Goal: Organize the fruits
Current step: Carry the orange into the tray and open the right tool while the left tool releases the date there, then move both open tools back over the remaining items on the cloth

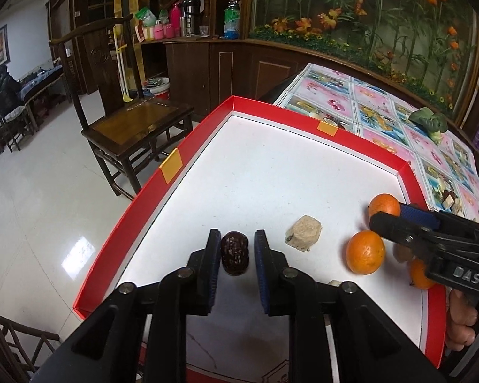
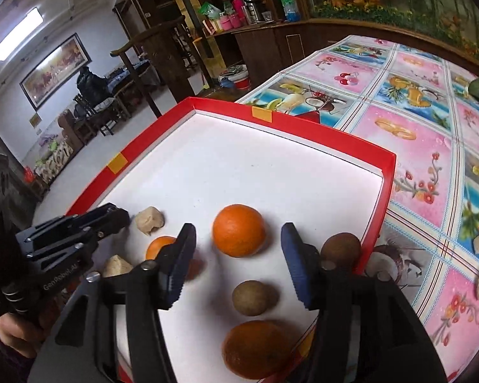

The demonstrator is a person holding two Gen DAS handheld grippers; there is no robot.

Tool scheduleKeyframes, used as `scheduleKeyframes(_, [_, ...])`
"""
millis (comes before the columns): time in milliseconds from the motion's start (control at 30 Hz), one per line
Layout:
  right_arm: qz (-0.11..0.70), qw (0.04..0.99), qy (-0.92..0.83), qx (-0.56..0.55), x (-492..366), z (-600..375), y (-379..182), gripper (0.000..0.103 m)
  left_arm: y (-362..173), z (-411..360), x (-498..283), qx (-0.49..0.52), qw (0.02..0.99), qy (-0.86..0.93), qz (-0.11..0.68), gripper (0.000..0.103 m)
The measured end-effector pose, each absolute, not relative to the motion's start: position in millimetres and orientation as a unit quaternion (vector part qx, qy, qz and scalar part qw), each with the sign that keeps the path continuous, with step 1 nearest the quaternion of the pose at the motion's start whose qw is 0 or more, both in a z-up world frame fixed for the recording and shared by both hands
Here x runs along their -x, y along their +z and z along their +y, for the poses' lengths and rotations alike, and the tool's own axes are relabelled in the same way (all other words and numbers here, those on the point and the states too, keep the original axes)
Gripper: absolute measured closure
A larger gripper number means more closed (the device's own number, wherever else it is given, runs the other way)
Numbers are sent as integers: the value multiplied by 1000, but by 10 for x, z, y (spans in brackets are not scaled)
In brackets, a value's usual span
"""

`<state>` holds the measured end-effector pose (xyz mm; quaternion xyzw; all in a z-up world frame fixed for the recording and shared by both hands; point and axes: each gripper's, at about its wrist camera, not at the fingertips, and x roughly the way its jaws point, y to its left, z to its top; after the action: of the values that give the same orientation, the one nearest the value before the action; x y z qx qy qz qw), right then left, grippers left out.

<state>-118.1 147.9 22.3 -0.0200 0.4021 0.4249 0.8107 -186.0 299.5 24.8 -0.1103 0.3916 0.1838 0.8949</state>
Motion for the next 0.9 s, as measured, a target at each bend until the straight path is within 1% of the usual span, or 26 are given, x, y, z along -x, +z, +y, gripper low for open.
scheduleKeyframes(33, [399, 811, 427, 14, 1174, 1441, 250, 45, 251, 2980, 1854, 110, 894, 187, 393, 69])
scheduleKeyframes(67, [395, 813, 428, 10, 1172, 1408, 274, 45, 257, 2962, 1851, 109, 892, 193, 393, 55])
scheduleKeyframes(100, [388, 815, 430, 2, 1165, 1342, 318, 44, 273, 2933, 1852, 104, 892, 202, 391, 46])
scheduleKeyframes(233, [376, 821, 428, -27, 1115, 1129, 444, 44, 375, 2808, 1841, 94, 896, 211, 380, 44])
scheduleKeyframes(367, [369, 830, 418, -35, 1055, 856, 504, 44, 490, 2558, 1765, 78, 905, 193, 371, 33])
scheduleKeyframes(767, [345, 877, 320, -95, 669, -620, 659, 44, 600, 1321, 1413, 0, 922, 60, 383, 32])
scheduleKeyframes(900, [350, 893, 272, -81, 555, -1044, 624, 44, 576, 945, 1292, -25, 920, 21, 389, 32])
